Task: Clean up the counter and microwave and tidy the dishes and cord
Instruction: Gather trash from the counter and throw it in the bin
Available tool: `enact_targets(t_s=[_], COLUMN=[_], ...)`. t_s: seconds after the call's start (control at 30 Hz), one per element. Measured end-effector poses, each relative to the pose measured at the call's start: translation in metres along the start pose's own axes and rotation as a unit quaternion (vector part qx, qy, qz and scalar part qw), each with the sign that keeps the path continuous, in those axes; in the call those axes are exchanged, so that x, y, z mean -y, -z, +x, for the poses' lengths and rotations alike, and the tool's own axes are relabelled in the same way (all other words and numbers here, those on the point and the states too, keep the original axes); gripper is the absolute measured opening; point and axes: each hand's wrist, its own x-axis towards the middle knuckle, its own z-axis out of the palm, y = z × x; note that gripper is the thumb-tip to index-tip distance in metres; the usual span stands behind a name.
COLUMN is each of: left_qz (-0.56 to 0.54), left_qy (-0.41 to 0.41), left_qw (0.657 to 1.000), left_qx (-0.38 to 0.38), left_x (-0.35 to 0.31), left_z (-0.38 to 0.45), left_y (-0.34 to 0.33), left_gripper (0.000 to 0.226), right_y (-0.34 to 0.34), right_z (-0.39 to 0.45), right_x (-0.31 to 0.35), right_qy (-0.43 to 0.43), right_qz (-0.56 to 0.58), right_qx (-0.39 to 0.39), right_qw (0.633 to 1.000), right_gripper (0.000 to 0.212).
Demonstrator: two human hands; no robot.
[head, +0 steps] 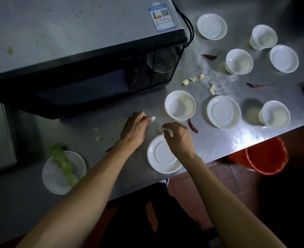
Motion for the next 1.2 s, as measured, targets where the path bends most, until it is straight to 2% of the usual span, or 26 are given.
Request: enact_targets(t_s=[0.2,0.37,0.53,0.7,0.93,1.2], left_qz=[-0.032,-0.054,-0.084,-0.061,-0.016,0.008], left_qy=[-0.023,-0.09,-0.151,-0.227,-0.297,-0.362], left_qw=[0.999,0.993,0.982,0.967,0.953,0.932], left_qx=[-0.014,-0.057,-0.08,-0.093,-0.048,-0.001], left_x=[-0.004,-0.028,-0.074,-0.142,-0.263,-0.426], left_z=[-0.001,0.004,0.021,0.037,0.047,0.031], left_y=[0.013,0.041,0.063,0.056,0.009,-0.068], left_gripper=[0.03,0.038,0.028,0.026,0.027,0.02], right_y=[0.013,0.045,0.085,0.131,0.206,0.294], right_z=[-0.005,-0.007,-0.009,-0.027,-0.084,-0.173], right_x=[0.006,0.012,0.001,-0.037,-0.127,-0.242], right_qy=[-0.016,-0.008,-0.019,-0.058,-0.103,-0.17], right_qz=[0.015,0.013,0.002,-0.009,-0.006,-0.019], right_qx=[-0.038,-0.097,-0.155,-0.19,-0.249,-0.283], right_qw=[0.999,0.995,0.988,0.98,0.963,0.944], right_gripper=[0.019,0.016,0.019,0.021,0.015,0.021])
